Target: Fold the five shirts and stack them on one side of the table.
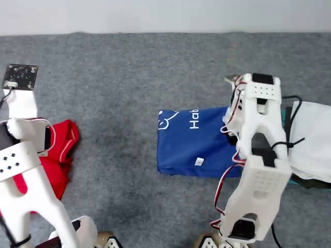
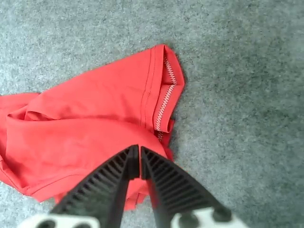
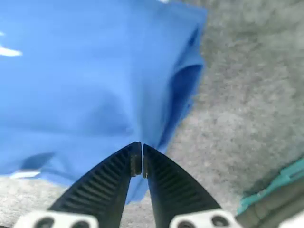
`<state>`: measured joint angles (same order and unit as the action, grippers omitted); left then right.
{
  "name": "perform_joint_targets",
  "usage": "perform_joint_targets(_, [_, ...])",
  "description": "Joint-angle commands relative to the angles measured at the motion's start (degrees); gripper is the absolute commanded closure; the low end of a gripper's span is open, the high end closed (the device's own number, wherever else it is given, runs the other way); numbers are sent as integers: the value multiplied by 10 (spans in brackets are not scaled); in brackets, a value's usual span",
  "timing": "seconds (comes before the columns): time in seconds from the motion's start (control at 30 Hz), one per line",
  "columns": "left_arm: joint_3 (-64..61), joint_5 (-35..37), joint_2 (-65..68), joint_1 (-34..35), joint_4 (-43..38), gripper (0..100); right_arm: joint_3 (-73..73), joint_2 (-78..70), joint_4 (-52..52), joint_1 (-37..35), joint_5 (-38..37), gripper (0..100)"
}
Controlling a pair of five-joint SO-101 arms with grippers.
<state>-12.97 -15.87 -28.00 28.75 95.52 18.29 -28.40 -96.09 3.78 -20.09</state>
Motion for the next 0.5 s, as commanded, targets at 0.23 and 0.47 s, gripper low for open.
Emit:
perform_joint_targets(0.23, [3, -4, -15, -2, 11, 986, 15, 97, -11, -73, 128, 891])
perform_joint_targets(0.47, [3, -3, -15, -2, 11, 986, 15, 3, 26, -75, 198, 731])
